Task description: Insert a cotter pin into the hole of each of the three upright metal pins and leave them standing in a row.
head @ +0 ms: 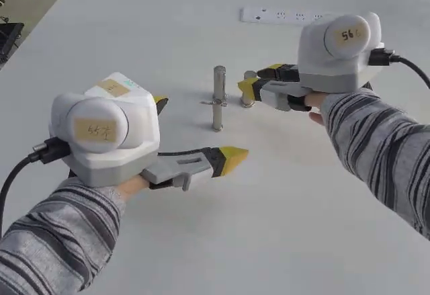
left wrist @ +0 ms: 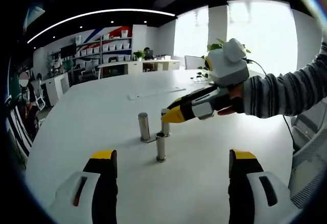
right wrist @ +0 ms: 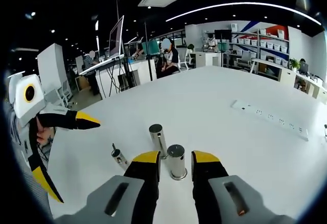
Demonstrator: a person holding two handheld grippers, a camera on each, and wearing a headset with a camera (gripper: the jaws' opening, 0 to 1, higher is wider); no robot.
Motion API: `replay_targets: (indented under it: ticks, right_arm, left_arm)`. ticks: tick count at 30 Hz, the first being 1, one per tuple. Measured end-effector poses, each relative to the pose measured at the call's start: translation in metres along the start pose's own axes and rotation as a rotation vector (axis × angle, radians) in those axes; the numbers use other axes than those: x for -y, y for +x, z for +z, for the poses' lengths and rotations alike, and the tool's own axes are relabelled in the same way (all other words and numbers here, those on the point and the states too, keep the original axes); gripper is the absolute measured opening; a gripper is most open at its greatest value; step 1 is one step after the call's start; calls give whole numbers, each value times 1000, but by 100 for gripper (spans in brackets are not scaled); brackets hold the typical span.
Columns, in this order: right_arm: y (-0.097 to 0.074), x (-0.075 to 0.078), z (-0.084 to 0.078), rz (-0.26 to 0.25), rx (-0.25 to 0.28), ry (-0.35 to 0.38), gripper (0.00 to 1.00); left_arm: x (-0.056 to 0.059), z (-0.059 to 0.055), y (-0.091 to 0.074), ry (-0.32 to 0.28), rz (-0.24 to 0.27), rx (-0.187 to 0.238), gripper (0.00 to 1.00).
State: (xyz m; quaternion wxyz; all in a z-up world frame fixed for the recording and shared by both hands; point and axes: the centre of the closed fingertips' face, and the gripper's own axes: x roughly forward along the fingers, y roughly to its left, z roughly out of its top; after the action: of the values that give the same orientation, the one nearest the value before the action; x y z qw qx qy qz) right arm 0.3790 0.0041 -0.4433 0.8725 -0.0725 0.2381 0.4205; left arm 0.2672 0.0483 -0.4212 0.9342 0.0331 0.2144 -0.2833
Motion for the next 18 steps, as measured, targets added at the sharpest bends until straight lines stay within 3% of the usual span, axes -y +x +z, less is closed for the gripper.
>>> replay_targets:
  ticks: [5,10,18]
  right_arm:
    - [1,-7,-3,0,-2,4,15]
    - [1,-8,-5,-13,2,19,14]
    - [4,-5,-7,-30,14,20,9]
  left_arm:
    - [9,3,-10,-30,-9,17,98]
    - [16,0,-15,-35,-30,3,99]
    - [18,3,-21,-45,-12,17,99]
